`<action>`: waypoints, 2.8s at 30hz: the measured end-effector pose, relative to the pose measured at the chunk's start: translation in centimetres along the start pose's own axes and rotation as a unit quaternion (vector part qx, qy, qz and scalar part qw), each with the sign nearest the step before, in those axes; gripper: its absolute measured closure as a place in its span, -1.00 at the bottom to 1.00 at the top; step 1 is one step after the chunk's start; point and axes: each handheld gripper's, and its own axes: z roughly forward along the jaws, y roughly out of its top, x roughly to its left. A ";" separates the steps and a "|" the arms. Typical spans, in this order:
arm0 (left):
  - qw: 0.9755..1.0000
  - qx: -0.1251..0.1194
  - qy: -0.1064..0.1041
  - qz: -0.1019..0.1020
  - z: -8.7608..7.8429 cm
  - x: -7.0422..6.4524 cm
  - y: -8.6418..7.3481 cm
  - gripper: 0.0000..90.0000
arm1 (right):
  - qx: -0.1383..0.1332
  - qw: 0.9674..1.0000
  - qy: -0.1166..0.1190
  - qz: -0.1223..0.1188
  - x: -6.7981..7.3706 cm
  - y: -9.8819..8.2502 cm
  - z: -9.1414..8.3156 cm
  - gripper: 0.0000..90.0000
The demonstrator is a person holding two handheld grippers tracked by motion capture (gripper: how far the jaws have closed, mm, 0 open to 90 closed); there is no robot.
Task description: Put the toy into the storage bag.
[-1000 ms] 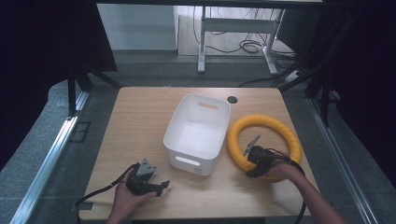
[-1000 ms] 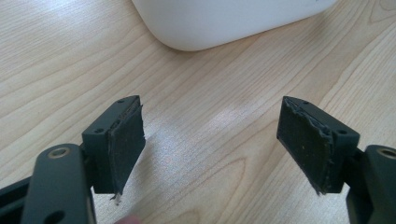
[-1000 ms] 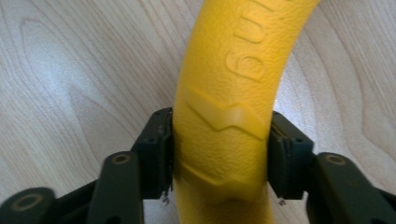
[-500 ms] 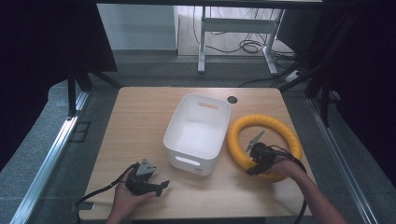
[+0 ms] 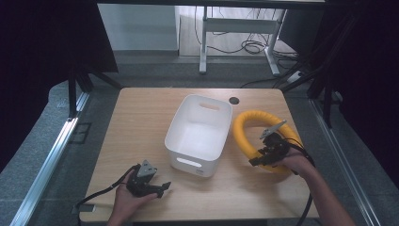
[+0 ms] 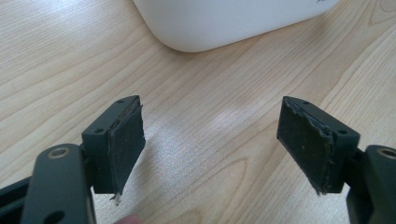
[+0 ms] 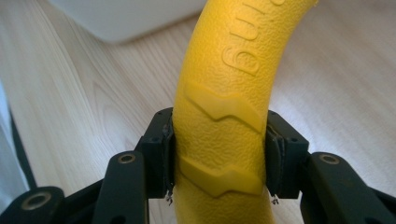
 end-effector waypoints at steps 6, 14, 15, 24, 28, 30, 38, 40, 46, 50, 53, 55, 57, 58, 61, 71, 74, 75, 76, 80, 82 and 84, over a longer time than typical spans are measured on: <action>1.000 0.000 -0.001 -0.001 0.1 0.0 0.0 -0.49 | -0.035 0.999 0.008 0.009 -0.4 -0.3 -0.9 0.15; 1.000 -0.002 0.000 -0.001 0.0 0.0 0.0 -0.49 | -0.070 0.997 0.006 0.021 -0.7 -0.2 -1.7 0.15; 1.000 -0.002 0.000 -0.001 0.0 0.0 0.0 -0.49 | -0.070 0.997 0.006 0.021 -0.7 -0.2 -1.7 0.15; 1.000 -0.001 -0.002 -0.002 0.0 0.0 0.0 -0.49 | -0.129 0.991 0.006 0.040 -0.9 -0.6 -2.9 0.15; 1.000 -0.003 -0.003 -0.003 0.0 0.0 0.0 -0.49 | -0.152 0.987 0.008 0.052 -1.2 -0.8 -3.5 0.15; 1.000 -0.003 -0.003 -0.003 0.0 0.0 0.0 -0.49 | -0.164 0.985 0.008 0.057 -1.4 -0.8 -3.9 0.15; 1.000 -0.003 -0.003 -0.003 0.0 0.0 0.0 -0.49 | -0.198 0.978 0.008 0.061 -1.4 -1.0 -4.8 0.15; 1.000 -0.004 -0.003 -0.003 0.0 0.0 0.0 -0.49 | -0.204 0.977 0.006 0.064 -1.5 -1.0 -4.9 0.15; 1.000 -0.003 -0.003 -0.003 0.0 0.0 0.0 -0.49 | -0.226 0.971 0.009 0.071 -1.7 -1.2 -5.6 0.15; 1.000 -0.003 -0.003 -0.002 0.0 0.0 0.0 -0.49 | -0.252 0.965 0.010 0.077 -1.7 -1.4 -6.3 0.15; 1.000 -0.003 -0.003 -0.002 -0.1 0.0 0.1 -0.49 | -0.265 0.961 0.008 0.076 -1.5 -1.5 -6.7 0.15; 1.000 -0.004 -0.004 -0.002 0.0 0.0 0.1 -0.49 | -0.276 0.958 0.009 0.075 -1.4 -1.6 -7.0 0.15; 1.000 -0.003 -0.004 -0.002 0.0 0.0 0.0 -0.49 | -0.286 0.955 0.012 0.077 -1.3 -1.6 -7.2 0.15; 1.000 -0.003 -0.003 -0.002 0.0 0.0 0.0 -0.49 | -0.288 0.955 0.012 0.075 -1.2 -1.6 -7.4 0.15; 1.000 -0.003 -0.003 -0.002 0.0 0.0 0.1 -0.49 | -0.294 0.953 0.012 0.074 -1.2 -1.5 -7.6 0.15; 1.000 -0.003 -0.003 -0.002 0.0 0.0 0.0 -0.49 | -0.327 0.943 0.016 0.065 -0.4 -0.9 -8.0 0.15; 1.000 -0.003 -0.003 -0.001 0.0 0.0 0.0 -0.49 | -0.335 0.939 0.015 0.068 -0.3 -0.8 -8.1 0.15; 1.000 -0.003 -0.003 -0.001 0.0 0.0 0.0 -0.49 | -0.340 0.938 0.013 0.067 -0.2 -0.7 -8.1 0.15; 1.000 -0.002 -0.004 -0.001 0.0 0.0 0.0 -0.49 | -0.342 0.937 0.012 0.068 -0.1 -0.7 -8.1 0.15; 1.000 -0.002 -0.004 -0.001 0.0 0.0 0.0 -0.49 | -0.352 0.934 0.004 0.068 0.2 -0.5 -8.0 0.15; 1.000 -0.002 -0.004 0.000 0.0 0.1 0.0 -0.49 | -0.360 0.930 -0.002 0.071 0.5 -0.3 -7.9 0.15; 1.000 -0.001 -0.004 0.001 0.0 0.1 0.0 -0.49 | -0.370 0.926 -0.004 0.073 0.7 -0.1 -8.0 0.15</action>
